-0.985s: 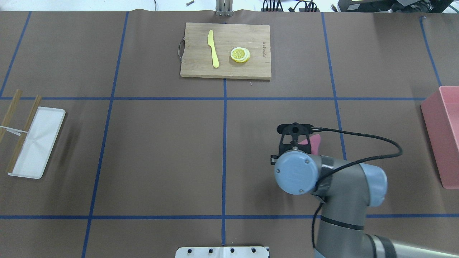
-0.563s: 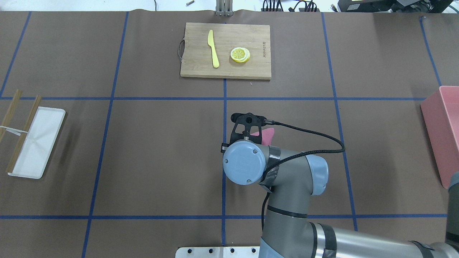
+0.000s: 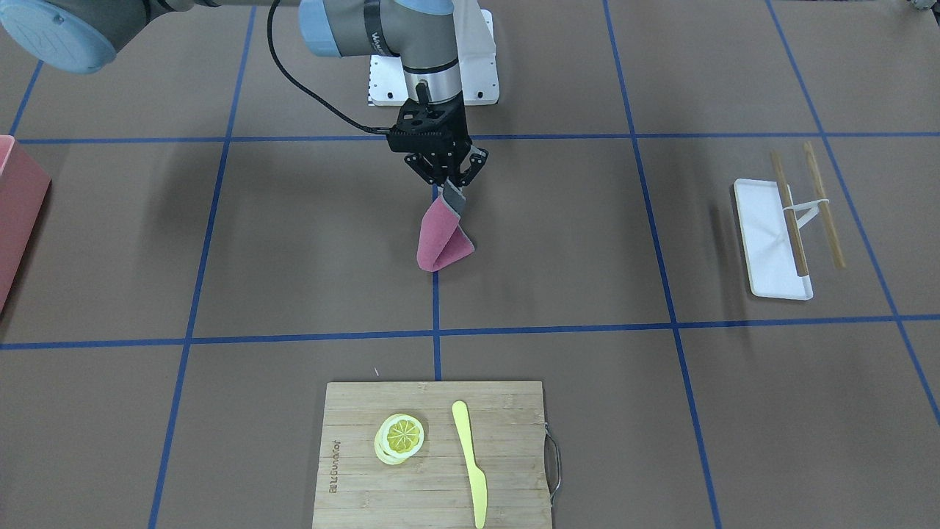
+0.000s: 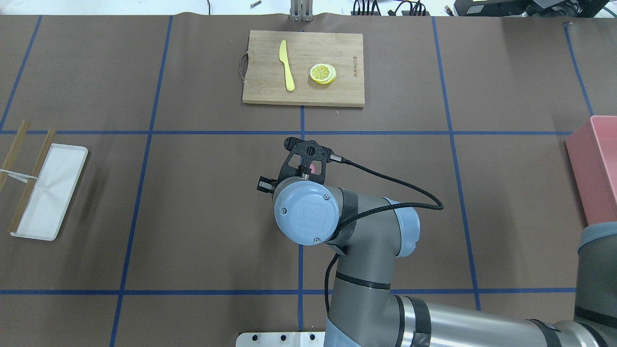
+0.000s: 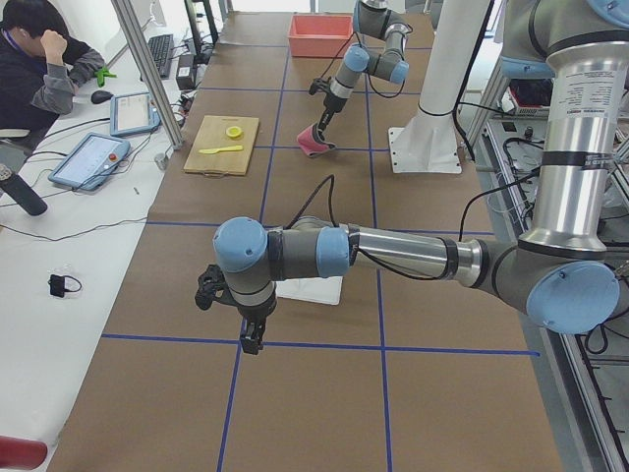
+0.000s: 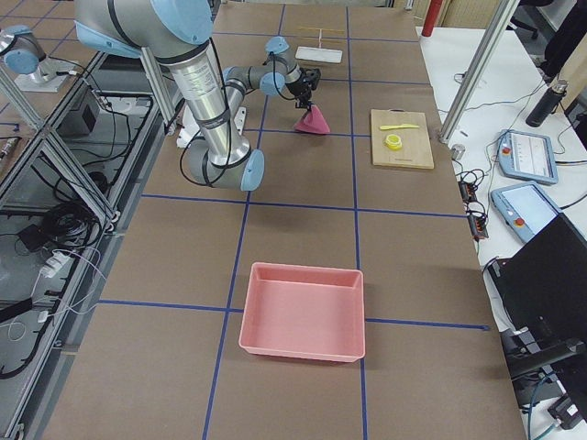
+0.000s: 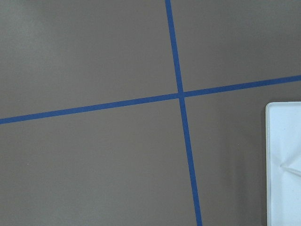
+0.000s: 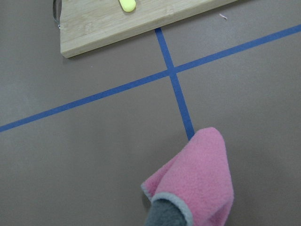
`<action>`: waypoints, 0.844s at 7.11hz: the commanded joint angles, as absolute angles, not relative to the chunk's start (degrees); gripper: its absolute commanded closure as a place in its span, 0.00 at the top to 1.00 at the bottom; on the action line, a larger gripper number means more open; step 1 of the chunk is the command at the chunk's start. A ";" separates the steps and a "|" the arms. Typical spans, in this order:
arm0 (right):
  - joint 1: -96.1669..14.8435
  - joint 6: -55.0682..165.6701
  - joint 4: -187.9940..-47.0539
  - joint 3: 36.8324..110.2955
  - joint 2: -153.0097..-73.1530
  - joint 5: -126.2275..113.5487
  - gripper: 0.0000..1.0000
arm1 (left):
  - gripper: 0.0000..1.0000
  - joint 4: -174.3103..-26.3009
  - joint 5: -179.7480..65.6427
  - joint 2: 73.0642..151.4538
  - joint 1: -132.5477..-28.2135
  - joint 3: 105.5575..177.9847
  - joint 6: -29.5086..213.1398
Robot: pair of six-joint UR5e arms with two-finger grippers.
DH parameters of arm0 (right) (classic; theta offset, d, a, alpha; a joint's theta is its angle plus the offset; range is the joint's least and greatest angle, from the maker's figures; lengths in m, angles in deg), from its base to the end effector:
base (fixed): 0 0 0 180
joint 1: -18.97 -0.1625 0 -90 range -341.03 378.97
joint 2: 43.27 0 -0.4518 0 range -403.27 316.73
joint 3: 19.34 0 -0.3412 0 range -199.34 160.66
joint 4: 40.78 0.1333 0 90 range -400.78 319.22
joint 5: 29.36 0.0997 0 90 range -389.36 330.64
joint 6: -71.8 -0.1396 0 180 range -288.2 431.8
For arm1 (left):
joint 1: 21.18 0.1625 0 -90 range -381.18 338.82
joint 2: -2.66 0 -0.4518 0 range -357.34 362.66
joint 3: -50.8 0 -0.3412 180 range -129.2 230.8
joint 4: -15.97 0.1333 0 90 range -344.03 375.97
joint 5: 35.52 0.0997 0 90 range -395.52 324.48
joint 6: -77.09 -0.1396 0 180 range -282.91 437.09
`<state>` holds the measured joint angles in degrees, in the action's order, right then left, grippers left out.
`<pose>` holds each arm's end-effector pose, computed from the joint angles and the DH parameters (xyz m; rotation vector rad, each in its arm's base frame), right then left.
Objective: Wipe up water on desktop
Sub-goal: 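Wipe the sponge toward the table center again with the right gripper, then wipe the sponge back toward the pink bin with the right gripper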
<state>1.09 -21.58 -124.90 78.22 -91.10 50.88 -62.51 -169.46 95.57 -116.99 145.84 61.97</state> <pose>-0.6120 -0.3624 0.2325 0.2799 -0.9482 0.4233 -0.0822 -0.4481 0.6731 0.0811 0.7652 0.1305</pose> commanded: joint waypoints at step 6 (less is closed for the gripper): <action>3.23 -12.40 -151.43 111.30 -124.95 52.64 0.00 | 1.00 -62.51 -169.55 95.57 -116.98 145.81 62.06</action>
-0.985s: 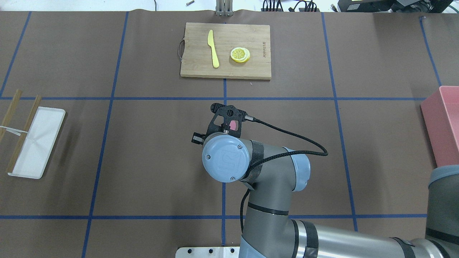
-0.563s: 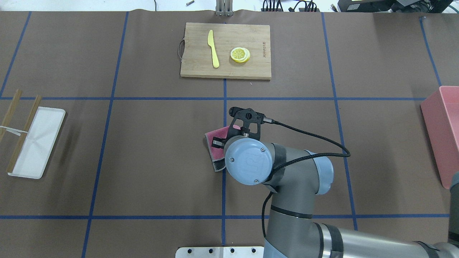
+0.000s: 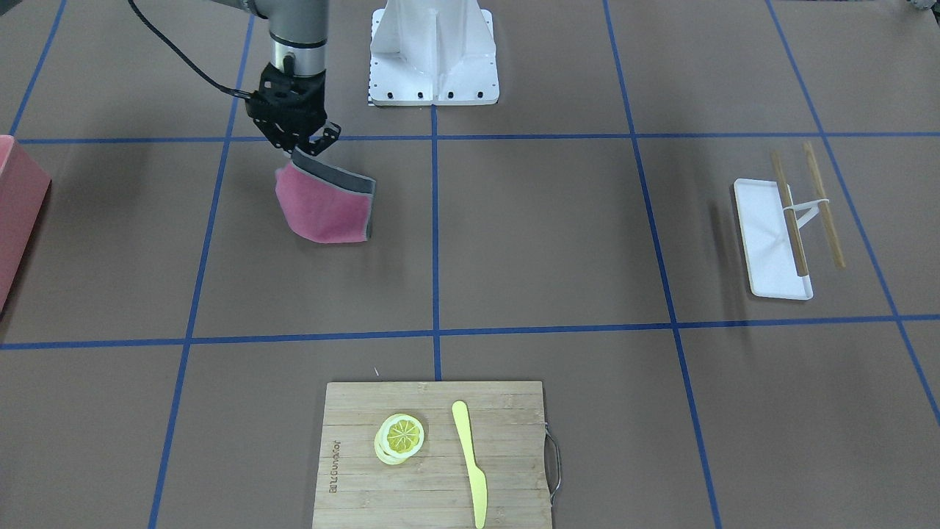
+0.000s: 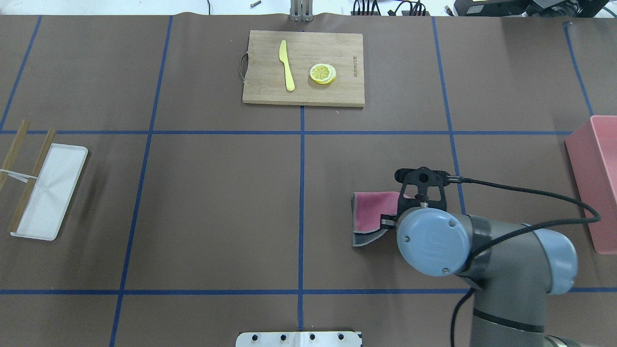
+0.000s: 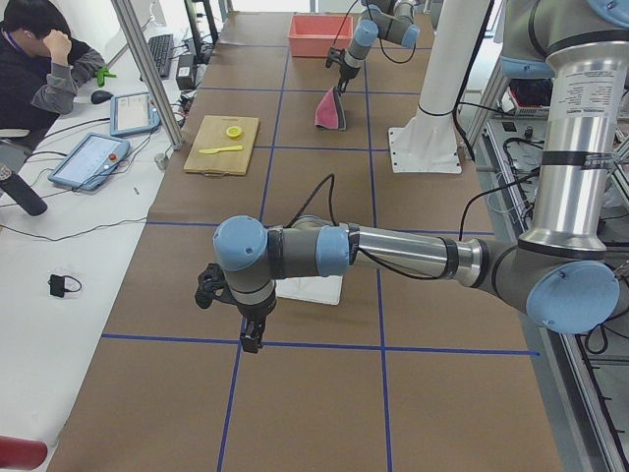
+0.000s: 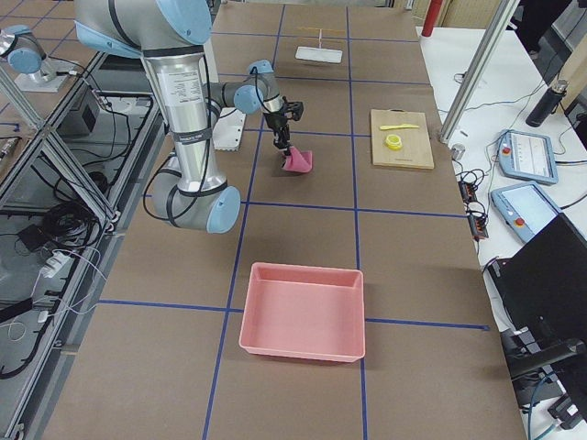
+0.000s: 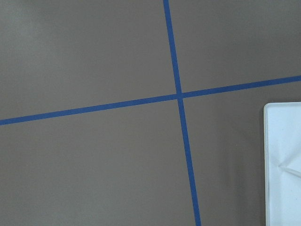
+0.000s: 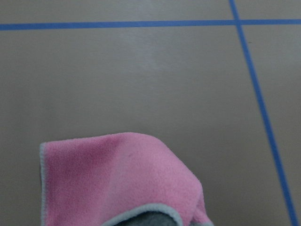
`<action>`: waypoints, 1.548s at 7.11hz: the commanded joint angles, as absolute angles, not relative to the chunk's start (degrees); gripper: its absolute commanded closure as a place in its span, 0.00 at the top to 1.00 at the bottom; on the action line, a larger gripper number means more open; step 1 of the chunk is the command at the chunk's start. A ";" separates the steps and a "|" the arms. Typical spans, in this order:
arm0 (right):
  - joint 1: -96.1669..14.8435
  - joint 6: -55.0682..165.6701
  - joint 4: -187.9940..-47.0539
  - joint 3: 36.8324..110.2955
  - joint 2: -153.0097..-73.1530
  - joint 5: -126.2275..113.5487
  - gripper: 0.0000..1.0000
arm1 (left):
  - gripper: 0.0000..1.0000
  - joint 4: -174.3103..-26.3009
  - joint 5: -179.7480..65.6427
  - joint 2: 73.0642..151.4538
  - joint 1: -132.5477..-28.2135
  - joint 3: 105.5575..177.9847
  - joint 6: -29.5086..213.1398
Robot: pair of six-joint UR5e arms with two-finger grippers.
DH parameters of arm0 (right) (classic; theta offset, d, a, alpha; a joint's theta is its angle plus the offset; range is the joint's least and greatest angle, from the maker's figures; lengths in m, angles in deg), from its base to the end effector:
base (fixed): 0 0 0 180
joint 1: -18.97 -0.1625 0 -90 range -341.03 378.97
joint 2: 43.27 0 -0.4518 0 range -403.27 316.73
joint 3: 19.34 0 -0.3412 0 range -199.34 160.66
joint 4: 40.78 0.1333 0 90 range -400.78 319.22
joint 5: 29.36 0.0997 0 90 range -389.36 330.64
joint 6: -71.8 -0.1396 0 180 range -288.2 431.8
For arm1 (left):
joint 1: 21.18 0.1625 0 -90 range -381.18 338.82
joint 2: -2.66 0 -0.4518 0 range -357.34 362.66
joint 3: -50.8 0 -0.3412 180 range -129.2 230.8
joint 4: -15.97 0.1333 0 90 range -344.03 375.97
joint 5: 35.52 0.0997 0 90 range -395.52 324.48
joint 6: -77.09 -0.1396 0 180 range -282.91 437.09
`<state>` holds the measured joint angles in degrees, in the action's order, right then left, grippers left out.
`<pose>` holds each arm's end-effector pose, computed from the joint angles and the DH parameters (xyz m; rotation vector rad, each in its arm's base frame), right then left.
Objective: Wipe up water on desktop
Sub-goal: 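Wipe the sponge back toward the pink bin with the right gripper, then wipe the sponge toward the table center once more with the right gripper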
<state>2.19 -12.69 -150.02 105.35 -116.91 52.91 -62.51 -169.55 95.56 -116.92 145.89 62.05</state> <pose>-0.4342 -0.2898 0.3957 0.2366 -0.5196 0.2288 -0.0815 -0.4482 0.6726 0.0810 0.7667 0.1305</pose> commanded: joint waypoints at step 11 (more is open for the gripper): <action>1.93 -13.45 -126.70 79.85 -98.77 50.71 0.00 | 1.00 -62.34 -169.55 95.57 -116.90 145.90 62.06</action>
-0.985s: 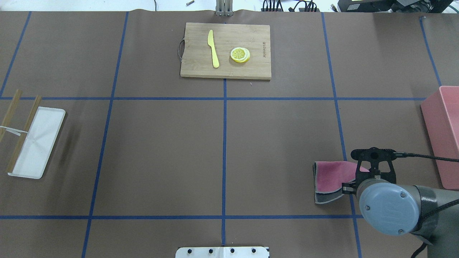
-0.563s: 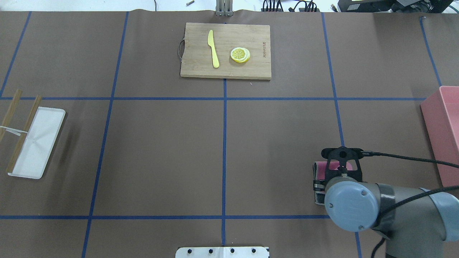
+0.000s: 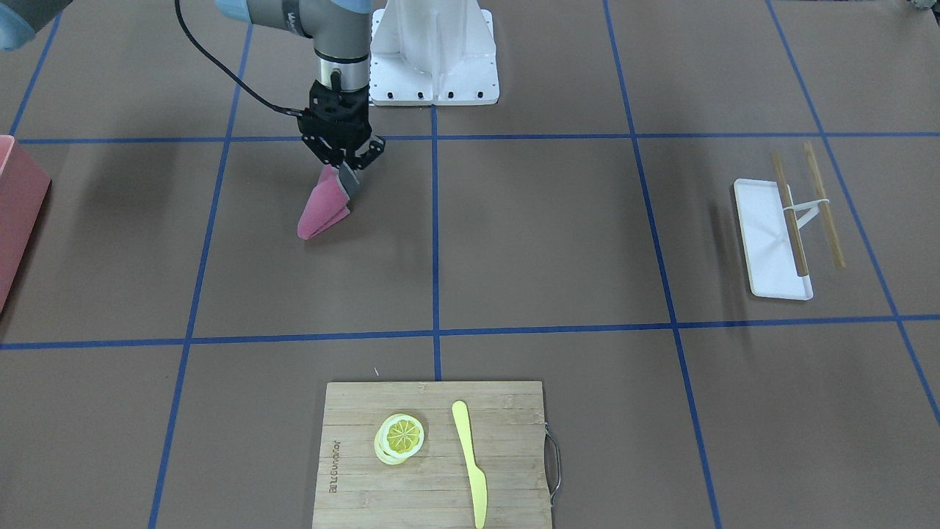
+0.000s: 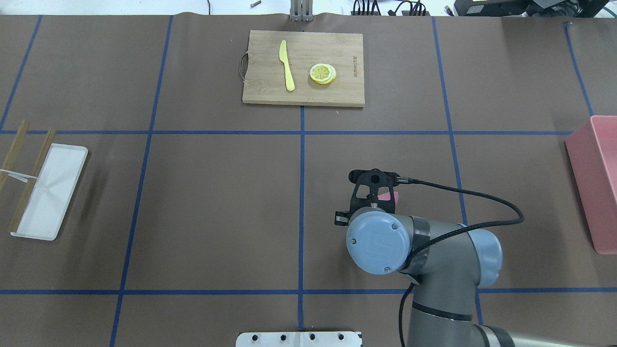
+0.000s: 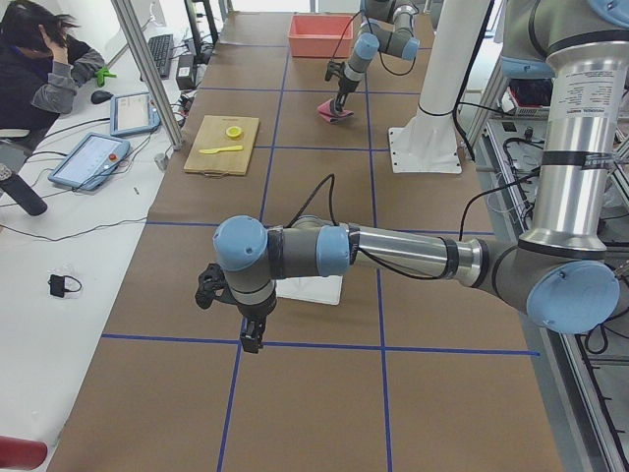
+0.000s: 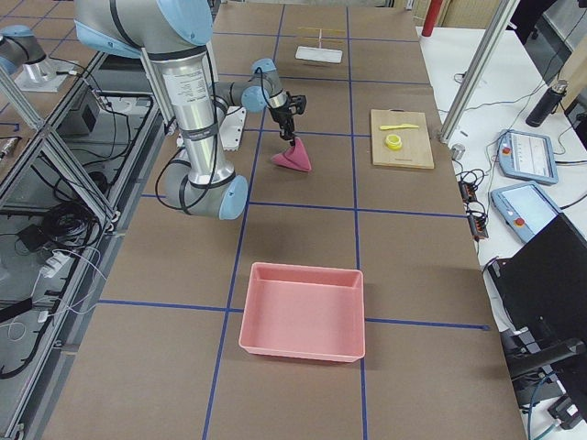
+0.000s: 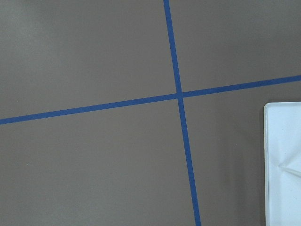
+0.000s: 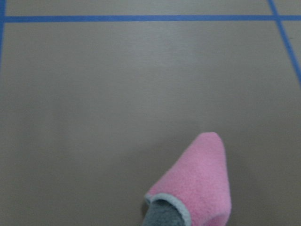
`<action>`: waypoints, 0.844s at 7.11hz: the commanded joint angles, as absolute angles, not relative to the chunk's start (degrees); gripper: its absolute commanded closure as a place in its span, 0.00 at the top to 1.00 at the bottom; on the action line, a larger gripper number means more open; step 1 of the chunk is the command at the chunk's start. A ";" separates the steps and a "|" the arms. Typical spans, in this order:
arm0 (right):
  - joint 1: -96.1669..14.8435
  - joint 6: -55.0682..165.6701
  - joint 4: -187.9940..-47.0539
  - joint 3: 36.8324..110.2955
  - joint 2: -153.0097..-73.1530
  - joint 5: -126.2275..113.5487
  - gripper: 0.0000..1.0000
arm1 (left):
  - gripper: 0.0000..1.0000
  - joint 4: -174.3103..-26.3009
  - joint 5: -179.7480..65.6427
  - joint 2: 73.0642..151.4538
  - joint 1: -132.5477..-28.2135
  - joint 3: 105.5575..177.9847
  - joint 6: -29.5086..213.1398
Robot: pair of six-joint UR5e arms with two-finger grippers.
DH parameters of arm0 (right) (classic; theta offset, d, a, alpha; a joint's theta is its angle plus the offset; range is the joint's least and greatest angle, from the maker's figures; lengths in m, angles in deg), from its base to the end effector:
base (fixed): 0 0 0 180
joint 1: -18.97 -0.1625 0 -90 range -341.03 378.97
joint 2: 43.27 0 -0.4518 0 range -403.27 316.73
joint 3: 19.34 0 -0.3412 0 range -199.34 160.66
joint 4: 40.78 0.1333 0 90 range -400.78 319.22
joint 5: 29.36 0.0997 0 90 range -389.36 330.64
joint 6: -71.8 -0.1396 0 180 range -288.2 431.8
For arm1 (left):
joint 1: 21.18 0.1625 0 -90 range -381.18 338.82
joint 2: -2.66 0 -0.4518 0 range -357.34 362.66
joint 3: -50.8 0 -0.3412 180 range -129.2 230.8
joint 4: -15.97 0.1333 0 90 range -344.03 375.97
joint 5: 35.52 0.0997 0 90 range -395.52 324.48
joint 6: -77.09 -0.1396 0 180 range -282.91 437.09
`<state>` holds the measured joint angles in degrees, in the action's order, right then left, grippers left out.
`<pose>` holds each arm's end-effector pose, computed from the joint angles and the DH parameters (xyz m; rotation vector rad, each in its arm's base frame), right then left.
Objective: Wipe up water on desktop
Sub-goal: 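Wipe the sponge toward the table center once more with the right gripper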
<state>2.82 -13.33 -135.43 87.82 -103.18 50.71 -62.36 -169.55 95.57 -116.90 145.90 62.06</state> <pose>-0.5562 -0.3249 0.3366 0.2985 -0.7009 0.2517 -0.0813 -0.4480 0.6727 0.0787 0.7671 0.1298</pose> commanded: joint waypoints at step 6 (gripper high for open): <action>-4.98 -17.73 -132.49 84.42 -92.38 57.33 0.00 | 1.00 -62.07 -171.82 94.70 -116.90 145.98 65.54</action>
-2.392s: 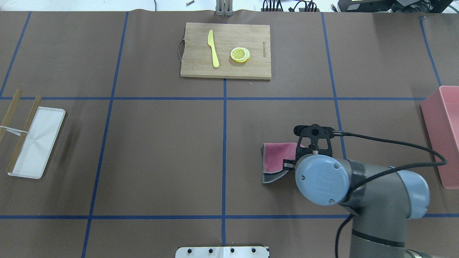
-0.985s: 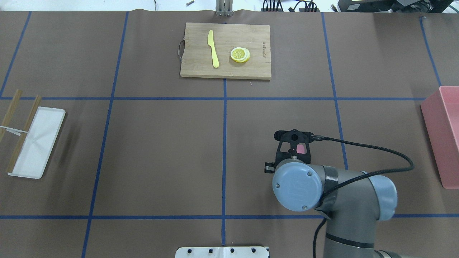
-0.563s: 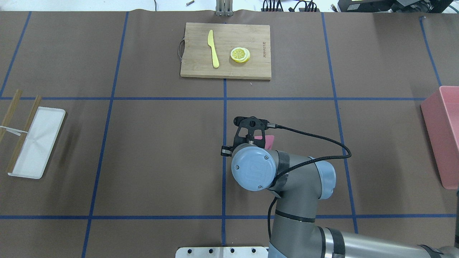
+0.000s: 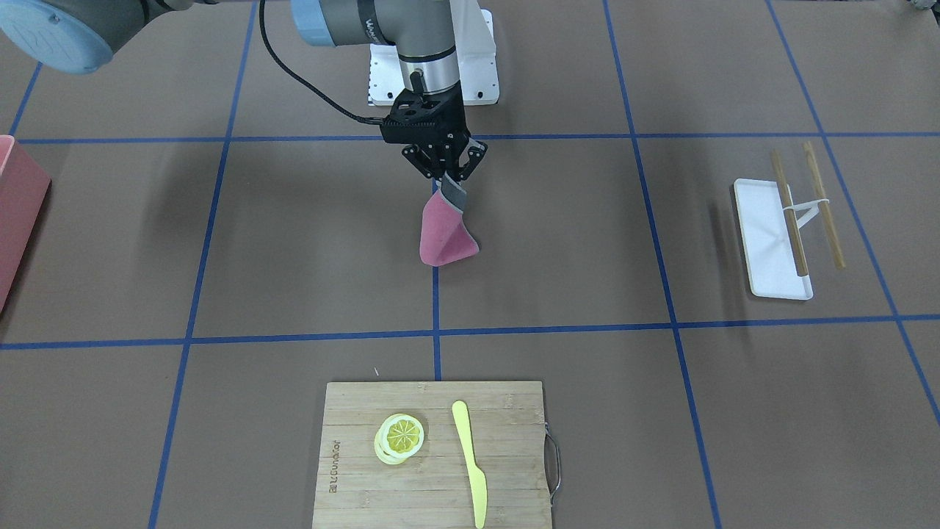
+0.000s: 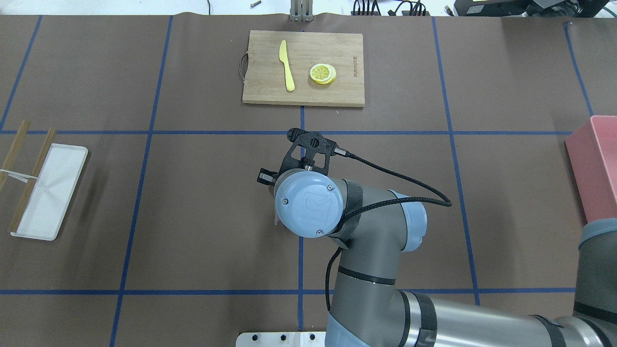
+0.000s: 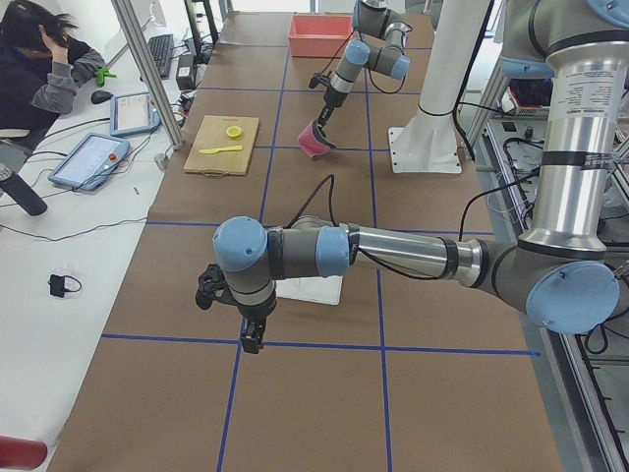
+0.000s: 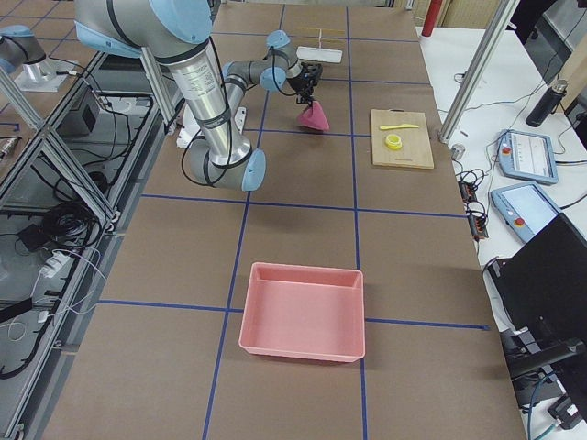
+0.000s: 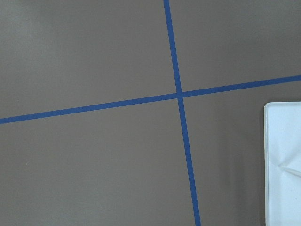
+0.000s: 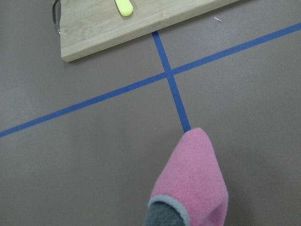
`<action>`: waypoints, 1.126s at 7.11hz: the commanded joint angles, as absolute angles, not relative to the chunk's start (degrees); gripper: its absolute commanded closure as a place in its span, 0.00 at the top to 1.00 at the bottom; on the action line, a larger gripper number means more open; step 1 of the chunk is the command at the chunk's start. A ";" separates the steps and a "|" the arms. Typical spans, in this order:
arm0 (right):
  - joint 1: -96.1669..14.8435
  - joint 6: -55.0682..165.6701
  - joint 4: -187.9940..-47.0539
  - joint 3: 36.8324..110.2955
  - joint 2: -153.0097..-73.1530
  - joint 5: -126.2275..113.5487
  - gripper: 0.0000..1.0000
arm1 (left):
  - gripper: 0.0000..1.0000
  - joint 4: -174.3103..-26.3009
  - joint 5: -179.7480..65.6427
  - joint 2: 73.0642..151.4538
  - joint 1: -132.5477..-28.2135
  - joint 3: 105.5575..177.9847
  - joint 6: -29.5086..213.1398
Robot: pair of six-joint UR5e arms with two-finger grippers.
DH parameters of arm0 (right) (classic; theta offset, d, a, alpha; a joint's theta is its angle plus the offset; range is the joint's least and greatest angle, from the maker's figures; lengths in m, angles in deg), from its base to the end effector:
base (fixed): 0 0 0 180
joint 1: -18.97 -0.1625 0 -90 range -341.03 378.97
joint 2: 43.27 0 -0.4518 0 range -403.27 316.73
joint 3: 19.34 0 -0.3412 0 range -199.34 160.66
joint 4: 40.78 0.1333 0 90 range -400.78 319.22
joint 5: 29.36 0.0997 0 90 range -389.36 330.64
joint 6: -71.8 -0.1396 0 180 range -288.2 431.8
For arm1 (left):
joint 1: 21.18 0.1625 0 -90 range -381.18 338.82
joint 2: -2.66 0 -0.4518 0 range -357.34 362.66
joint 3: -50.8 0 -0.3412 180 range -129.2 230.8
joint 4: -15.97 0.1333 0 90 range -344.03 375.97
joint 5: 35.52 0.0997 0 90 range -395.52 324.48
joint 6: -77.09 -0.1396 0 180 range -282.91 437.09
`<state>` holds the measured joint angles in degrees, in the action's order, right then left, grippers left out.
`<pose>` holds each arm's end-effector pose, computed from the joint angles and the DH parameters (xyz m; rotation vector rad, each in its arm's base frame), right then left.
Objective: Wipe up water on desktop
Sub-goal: 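Carry the sponge to the pink bin and open the right gripper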
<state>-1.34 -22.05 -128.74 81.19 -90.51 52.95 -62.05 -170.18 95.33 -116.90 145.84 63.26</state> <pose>-0.5861 -0.3790 0.2174 0.2628 -0.9453 0.4524 -0.0800 -0.4454 0.6745 0.0626 0.7801 0.1052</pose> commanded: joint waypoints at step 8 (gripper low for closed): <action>-49.66 46.97 -139.59 117.59 -144.88 93.28 0.00 | 1.00 -62.25 -172.10 93.10 -116.72 147.74 66.98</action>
<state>-39.42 32.86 -141.49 116.33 -134.95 87.15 -62.24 -172.10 93.11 -116.72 147.75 66.98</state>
